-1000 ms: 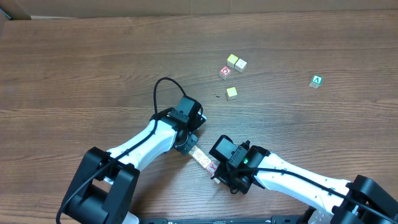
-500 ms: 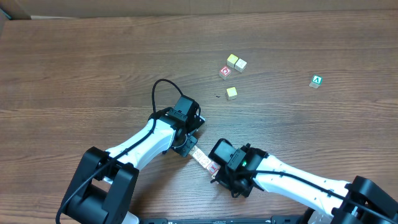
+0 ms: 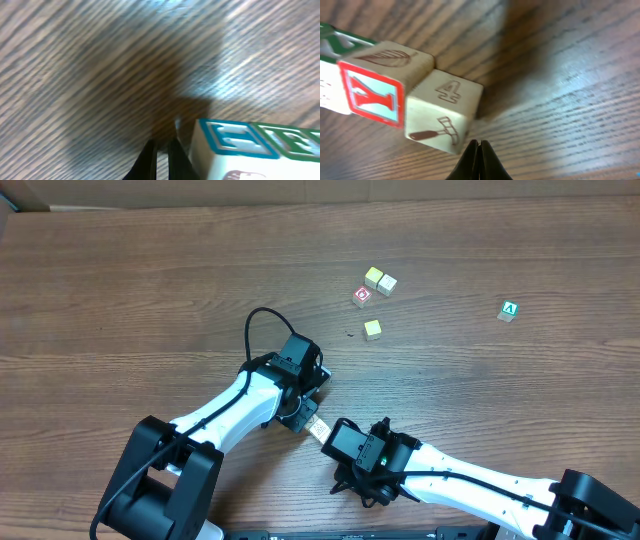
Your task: Flip 5 blocks
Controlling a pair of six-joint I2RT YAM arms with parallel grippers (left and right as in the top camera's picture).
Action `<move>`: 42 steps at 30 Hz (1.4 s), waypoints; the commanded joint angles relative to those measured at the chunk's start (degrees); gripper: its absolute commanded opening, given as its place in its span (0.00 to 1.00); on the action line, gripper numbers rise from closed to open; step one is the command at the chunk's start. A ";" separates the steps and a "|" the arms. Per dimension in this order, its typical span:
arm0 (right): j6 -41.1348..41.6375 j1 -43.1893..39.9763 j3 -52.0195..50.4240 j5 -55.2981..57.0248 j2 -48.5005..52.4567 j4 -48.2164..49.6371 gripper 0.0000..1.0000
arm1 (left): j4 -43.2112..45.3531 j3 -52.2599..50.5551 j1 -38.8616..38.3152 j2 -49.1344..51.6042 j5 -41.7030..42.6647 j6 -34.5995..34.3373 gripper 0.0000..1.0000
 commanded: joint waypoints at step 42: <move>0.68 0.26 1.03 4.59 0.42 2.49 0.04 | 0.35 -0.70 0.20 0.85 3.10 2.58 0.04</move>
